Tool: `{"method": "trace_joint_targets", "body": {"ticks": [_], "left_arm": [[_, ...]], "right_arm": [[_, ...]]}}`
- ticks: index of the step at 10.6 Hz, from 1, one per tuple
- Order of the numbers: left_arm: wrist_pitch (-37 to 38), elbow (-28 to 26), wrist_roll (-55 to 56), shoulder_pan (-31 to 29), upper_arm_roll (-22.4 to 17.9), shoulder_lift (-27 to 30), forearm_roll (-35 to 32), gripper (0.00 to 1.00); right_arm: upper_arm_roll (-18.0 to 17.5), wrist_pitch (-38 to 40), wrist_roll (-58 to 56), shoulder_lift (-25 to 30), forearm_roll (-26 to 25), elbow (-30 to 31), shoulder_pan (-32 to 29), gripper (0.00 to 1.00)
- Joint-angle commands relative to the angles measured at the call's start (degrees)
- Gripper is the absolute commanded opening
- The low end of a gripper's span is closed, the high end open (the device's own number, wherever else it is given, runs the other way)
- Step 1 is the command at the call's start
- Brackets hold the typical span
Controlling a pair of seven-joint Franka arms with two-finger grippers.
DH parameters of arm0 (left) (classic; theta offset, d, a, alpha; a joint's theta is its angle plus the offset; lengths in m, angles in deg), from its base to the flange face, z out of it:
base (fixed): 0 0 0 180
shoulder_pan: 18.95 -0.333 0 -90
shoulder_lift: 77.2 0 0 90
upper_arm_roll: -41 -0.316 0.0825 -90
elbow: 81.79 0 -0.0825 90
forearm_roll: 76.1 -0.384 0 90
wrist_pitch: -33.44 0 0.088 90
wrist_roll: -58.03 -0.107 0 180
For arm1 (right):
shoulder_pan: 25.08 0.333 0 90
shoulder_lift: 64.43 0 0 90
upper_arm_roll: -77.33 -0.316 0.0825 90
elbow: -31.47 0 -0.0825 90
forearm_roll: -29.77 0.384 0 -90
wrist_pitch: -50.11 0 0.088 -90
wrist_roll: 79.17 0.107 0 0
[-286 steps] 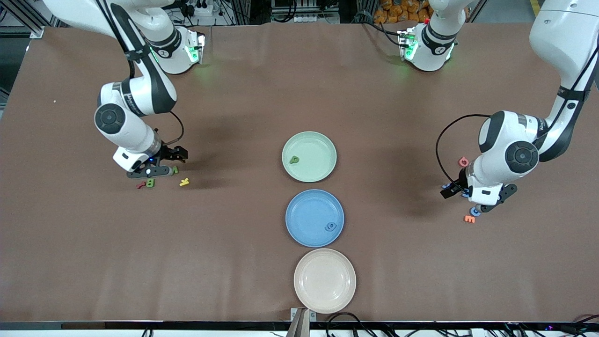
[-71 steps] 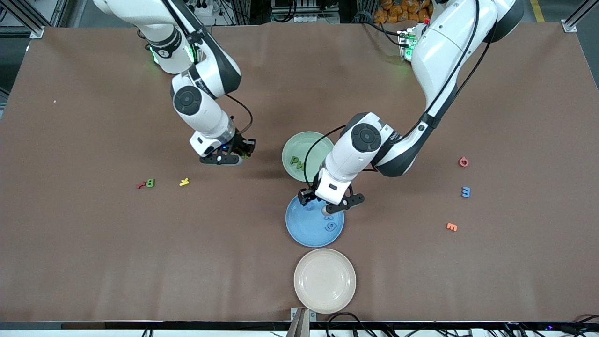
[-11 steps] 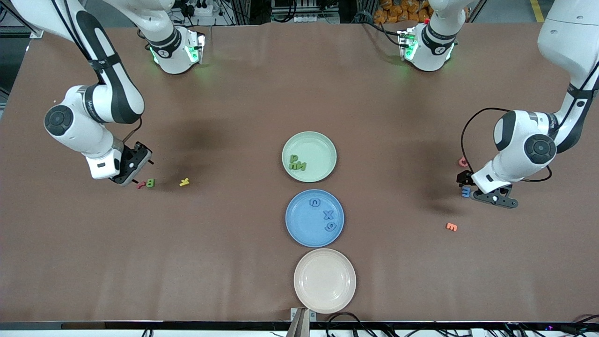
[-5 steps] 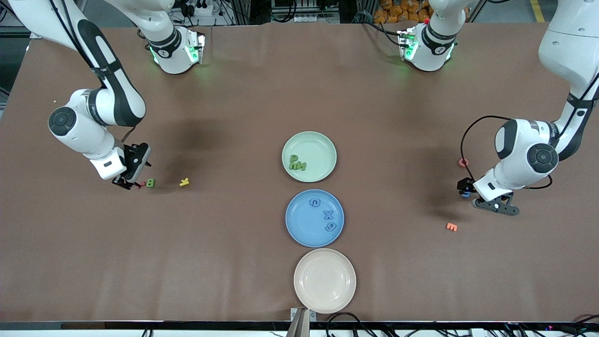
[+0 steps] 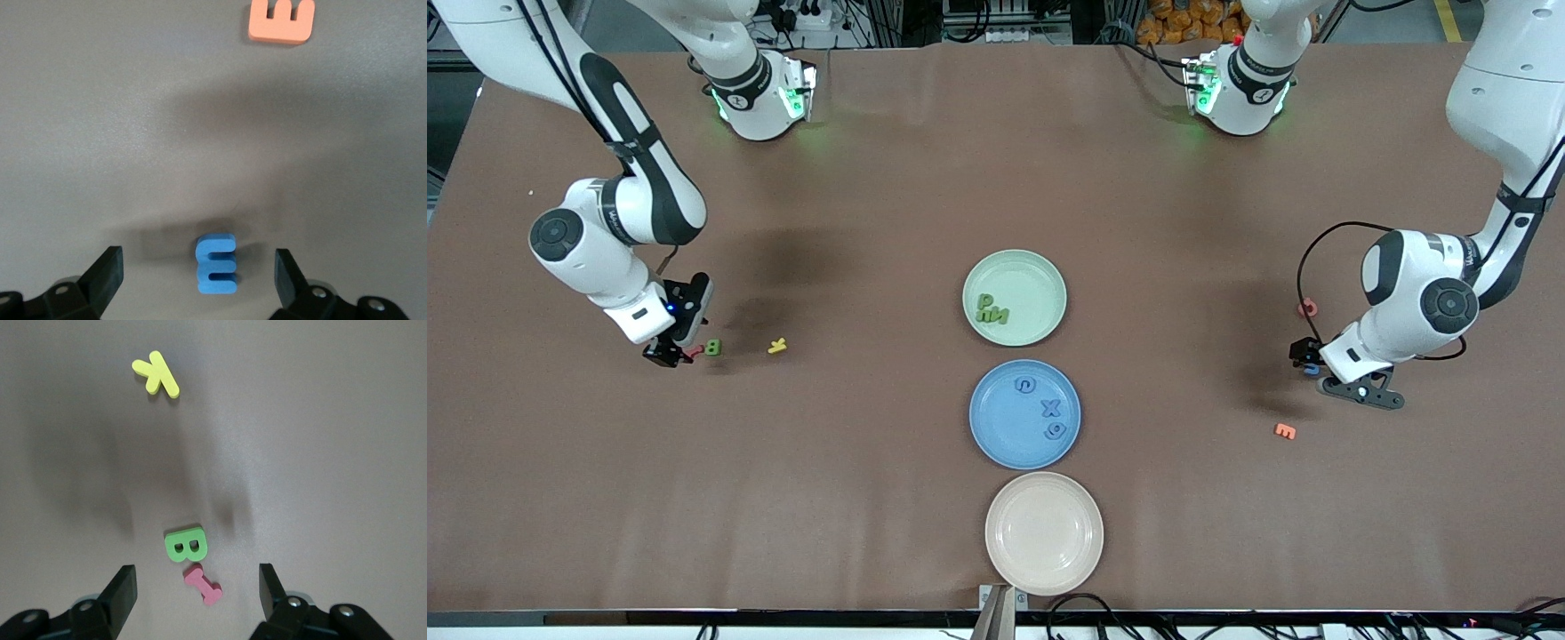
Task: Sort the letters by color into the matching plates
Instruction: 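Grasp green B with the right gripper while the left gripper grasps blue E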
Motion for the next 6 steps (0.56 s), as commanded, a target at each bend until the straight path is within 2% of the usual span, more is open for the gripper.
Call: {"method": "trace_joint_targets", "body": {"ticks": [1,3,4,5,6], "left_arm": [[0.5,0.3,0.4,0.0,0.3,-0.4,-0.7,1.0],[0.5,0.2,0.4,-0.4,0.2,-0.4,-0.8,1.0],[0.5,0.1,0.3,-0.6,0.3,-0.4,-0.8,0.21],[0.5,0.1,0.3,-0.7,0.2,-0.4,-0.8,0.0],[0.5,0.1,0.5,-0.6,0.3,-0.3,-0.8,0.0]], "right_arm": [[-0.8,-3.6,-1.5,-2.2,-0.9,0.4,-1.1,0.82],[-0.8,-5.1,-1.5,-3.0,-0.9,1.0,-0.9,0.8],[-0.8,-6.5,-1.3,-3.6,-0.9,1.6,-0.8,0.8],[-0.8,-7.1,-1.0,-3.7,-0.9,2.1,-0.7,0.79],[-0.8,-7.1,-0.9,-4.0,-0.9,2.2,-0.7,0.79]]}}
